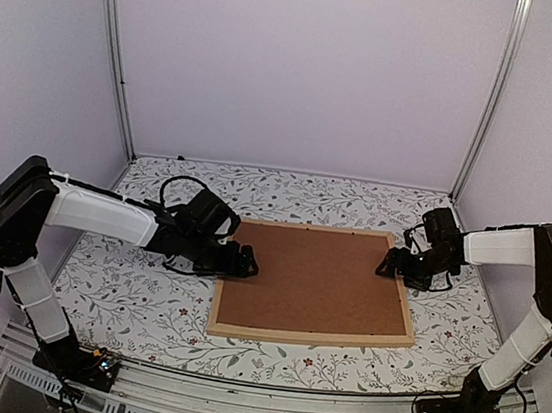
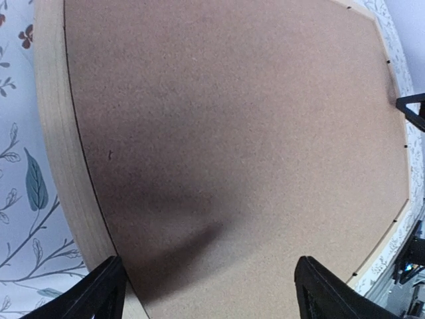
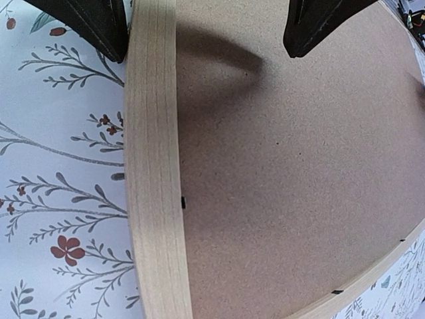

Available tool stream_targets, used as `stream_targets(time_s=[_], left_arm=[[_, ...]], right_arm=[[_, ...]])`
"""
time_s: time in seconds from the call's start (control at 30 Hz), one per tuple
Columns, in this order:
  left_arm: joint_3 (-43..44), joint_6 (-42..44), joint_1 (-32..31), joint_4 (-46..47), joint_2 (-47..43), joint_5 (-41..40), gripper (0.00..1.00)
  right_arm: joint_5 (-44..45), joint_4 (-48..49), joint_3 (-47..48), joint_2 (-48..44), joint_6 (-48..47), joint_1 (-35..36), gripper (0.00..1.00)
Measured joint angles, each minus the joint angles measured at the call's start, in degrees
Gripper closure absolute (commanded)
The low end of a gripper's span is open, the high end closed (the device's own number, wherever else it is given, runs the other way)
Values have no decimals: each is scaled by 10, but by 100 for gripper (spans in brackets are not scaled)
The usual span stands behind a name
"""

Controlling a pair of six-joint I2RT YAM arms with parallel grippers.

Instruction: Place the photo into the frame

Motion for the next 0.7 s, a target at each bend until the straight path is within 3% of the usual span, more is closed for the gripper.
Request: stream_targets(time_s=[0.47, 0.7], left_arm=[[-34, -57, 40, 50, -37, 81, 13], [-68, -102, 52, 118, -48, 106, 14]], right_arm=[[4, 2, -1, -1, 4, 3, 16], [13, 2, -3, -3, 4, 4, 16]])
